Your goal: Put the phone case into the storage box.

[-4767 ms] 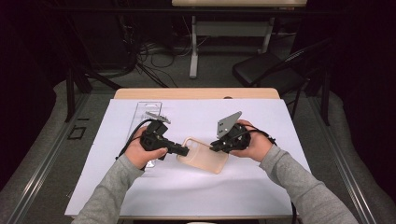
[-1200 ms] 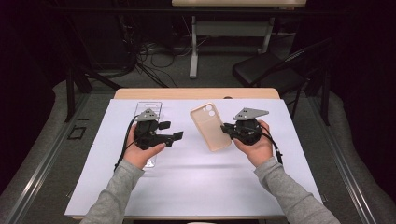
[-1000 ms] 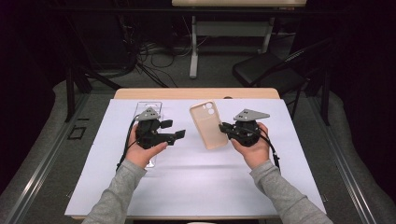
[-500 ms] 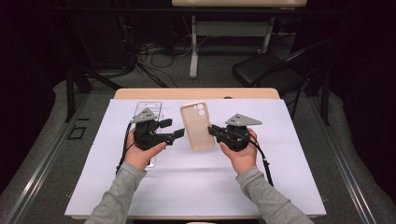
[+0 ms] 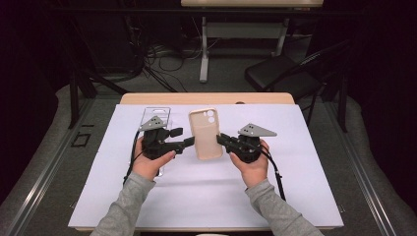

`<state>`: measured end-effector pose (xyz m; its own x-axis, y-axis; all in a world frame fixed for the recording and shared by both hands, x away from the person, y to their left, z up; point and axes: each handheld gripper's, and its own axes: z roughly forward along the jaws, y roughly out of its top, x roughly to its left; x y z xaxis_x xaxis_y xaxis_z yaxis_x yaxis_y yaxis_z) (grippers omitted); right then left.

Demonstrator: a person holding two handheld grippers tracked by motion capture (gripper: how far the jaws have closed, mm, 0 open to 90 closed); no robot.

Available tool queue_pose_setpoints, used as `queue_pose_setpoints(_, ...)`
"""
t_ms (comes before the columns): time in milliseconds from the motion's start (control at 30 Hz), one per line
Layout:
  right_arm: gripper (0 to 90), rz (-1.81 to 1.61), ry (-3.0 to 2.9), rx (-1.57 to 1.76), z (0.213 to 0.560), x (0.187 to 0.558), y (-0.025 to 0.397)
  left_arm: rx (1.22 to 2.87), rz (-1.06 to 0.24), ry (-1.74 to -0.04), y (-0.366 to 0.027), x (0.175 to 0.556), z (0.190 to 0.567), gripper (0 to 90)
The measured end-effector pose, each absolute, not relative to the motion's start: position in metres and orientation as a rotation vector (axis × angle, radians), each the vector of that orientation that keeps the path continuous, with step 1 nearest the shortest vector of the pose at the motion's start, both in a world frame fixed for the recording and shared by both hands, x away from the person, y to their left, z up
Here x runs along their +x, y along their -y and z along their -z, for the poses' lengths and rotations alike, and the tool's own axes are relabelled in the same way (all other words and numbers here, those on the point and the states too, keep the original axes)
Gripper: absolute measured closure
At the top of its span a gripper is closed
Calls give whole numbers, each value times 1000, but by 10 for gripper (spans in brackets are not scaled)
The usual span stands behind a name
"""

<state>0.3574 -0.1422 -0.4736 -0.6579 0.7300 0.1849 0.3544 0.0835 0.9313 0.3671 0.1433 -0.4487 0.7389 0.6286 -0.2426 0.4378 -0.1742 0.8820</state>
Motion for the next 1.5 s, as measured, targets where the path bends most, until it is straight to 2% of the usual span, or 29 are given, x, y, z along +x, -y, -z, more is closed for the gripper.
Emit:
queue_pose_setpoints(133,833,-1619,-2037,1092,477,356,142,1802,-218,-831,-143,366,448,361)
queue_pose_setpoints(233,833,-1632,-2046,1105,479,356,142,1783,-195,-820,-145,366,448,401)
queue_pose_setpoints(467,833,-1627,-2048,1085,483,355,139,1766,-180,-841,-148,365,449,403)
queue_pose_setpoints(667,833,-1627,-2057,1077,485,353,137,1753,-172,-869,-150,364,448,451)
queue_pose_setpoints(900,832,-1580,-2092,1070,490,350,130,1757,-268,-871,-153,360,443,460)
queue_pose_setpoints(1333,834,-1483,-2081,1050,491,347,125,1862,-546,-854,-139,352,437,459)
queue_pose_setpoints(1500,833,-1434,-2075,1030,491,345,124,1883,-614,-847,-136,350,436,468)
